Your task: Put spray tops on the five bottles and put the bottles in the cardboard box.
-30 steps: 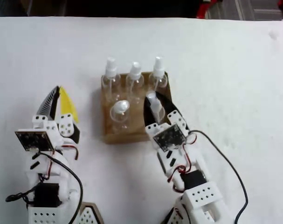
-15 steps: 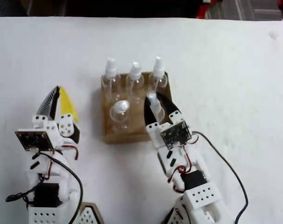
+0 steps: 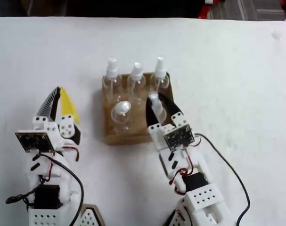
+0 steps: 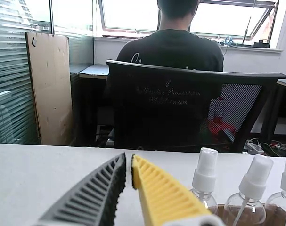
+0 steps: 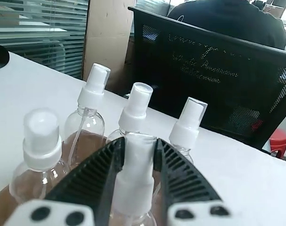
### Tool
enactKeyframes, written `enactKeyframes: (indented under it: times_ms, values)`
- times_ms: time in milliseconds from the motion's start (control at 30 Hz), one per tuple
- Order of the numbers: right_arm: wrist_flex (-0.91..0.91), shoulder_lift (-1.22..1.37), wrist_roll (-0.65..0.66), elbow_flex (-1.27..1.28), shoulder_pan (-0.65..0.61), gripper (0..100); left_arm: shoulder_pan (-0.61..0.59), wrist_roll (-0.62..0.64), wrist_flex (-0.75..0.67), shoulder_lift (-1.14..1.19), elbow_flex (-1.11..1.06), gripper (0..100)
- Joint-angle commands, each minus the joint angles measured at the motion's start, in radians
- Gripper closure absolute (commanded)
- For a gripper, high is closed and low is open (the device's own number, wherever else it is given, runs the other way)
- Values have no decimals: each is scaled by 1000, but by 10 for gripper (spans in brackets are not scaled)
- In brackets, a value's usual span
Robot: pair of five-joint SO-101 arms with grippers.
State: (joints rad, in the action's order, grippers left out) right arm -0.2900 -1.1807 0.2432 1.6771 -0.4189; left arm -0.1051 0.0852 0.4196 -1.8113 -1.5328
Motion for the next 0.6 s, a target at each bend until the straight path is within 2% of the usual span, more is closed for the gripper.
enactKeyframes:
  times_ms: [0, 267, 567]
  values:
    - [-24, 4, -77, 9, 1, 984, 7, -11, -26, 1, 8, 972]
    - [2, -102, -83, 17, 68, 984, 8, -11, -26, 1, 8, 972]
    - [280, -332, -83, 18, 35, 984, 8, -11, -26, 1, 8, 972]
